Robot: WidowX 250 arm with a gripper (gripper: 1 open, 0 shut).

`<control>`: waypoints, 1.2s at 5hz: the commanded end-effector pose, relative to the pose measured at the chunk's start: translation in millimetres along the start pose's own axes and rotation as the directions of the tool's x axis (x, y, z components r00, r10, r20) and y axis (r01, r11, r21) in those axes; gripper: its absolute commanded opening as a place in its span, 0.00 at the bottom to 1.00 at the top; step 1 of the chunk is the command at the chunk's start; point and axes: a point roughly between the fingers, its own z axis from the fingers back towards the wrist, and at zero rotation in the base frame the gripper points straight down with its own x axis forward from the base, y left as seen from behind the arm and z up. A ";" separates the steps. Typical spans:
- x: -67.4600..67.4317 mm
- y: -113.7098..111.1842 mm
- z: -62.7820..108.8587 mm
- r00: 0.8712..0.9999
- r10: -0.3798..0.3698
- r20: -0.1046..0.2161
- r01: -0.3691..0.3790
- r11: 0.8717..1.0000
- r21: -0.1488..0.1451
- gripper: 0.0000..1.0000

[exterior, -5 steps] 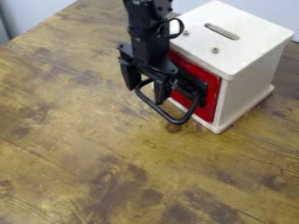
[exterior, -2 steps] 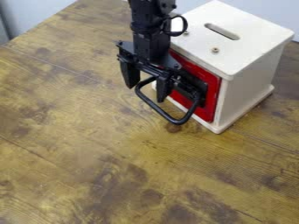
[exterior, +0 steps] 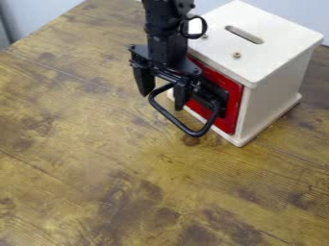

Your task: Close the drawer

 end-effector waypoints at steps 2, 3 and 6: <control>13.3 -17.1 46.4 0.990 -0.039 0.136 0.040 0.999 -0.007 1.00; 11.4 -17.7 51.3 0.992 -0.049 0.118 0.050 0.999 -0.011 1.00; 9.6 -23.2 39.9 0.994 0.055 0.096 -0.055 0.998 0.001 0.00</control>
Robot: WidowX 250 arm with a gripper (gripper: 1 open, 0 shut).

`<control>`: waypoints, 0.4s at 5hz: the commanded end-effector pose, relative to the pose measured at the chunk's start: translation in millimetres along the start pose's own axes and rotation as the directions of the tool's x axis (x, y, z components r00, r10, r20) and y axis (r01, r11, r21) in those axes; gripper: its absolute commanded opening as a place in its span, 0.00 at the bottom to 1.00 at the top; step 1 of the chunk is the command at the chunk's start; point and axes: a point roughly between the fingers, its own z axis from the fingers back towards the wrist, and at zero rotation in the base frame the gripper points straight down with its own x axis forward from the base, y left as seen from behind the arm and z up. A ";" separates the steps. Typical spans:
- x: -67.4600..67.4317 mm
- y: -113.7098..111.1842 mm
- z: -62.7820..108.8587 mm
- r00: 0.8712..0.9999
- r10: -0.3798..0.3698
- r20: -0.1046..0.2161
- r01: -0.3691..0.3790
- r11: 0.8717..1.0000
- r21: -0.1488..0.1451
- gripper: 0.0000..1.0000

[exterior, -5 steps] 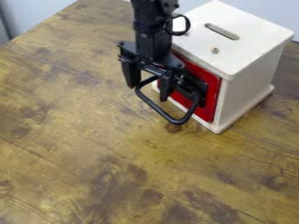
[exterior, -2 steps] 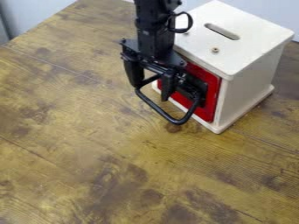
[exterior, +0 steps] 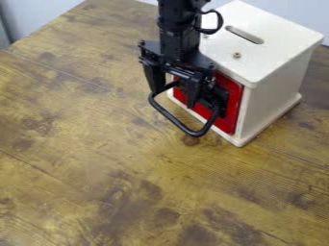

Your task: Close the drawer

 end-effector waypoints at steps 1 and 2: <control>8.6 -9.2 26.3 0.998 -0.021 0.061 0.021 1.000 -0.002 0.00; 9.8 -10.1 23.5 0.998 -0.032 0.057 0.032 0.999 -0.006 0.00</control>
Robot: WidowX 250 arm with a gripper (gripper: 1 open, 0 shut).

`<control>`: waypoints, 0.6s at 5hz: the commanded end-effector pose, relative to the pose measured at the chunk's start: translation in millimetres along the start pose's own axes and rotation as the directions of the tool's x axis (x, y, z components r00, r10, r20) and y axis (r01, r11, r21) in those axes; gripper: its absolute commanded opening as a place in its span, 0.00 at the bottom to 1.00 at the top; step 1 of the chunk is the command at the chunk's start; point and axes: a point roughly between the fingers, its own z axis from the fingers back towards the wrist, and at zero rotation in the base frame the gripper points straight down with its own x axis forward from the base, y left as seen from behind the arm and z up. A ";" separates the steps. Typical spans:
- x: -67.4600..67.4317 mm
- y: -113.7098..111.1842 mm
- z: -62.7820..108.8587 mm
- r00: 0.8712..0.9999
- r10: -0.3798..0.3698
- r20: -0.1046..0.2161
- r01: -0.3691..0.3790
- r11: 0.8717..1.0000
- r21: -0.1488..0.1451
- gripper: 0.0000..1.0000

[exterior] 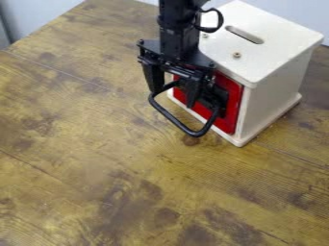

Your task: Close the drawer

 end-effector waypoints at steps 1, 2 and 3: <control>9.3 -10.5 24.4 0.997 -0.031 0.077 0.032 0.999 -0.011 0.00; 9.3 -10.4 23.9 0.997 -0.022 0.079 0.023 1.000 -0.010 0.00; 9.2 -10.0 23.1 0.997 -0.012 0.079 0.013 1.000 -0.007 0.00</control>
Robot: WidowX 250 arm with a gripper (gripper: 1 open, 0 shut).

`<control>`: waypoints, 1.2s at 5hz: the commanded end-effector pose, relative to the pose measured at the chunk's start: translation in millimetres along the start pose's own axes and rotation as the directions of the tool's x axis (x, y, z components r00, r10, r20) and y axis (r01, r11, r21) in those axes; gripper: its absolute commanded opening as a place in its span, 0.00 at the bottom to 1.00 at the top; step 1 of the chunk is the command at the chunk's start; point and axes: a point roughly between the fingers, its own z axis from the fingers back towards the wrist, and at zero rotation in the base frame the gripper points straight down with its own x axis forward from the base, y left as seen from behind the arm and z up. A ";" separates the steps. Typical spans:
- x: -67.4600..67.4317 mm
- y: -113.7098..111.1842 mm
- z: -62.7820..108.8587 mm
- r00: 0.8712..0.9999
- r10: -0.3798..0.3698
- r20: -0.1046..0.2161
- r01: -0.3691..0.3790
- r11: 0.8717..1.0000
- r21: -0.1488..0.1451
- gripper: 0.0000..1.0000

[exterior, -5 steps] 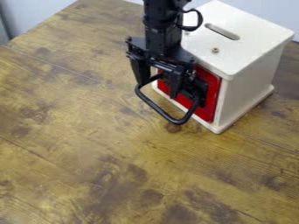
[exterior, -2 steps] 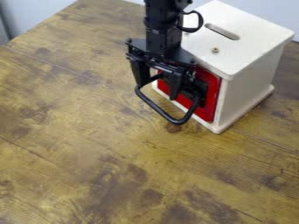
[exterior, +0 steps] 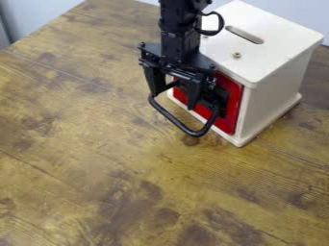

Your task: Close the drawer

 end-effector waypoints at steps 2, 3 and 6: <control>-12.0 -0.3 54.1 0.993 -0.055 0.100 0.056 0.998 -0.007 0.00; -7.1 -2.5 46.4 0.984 -0.145 0.104 0.148 0.989 -0.016 1.00; 7.7 -2.8 22.1 0.935 -0.350 0.062 0.352 0.936 -0.023 1.00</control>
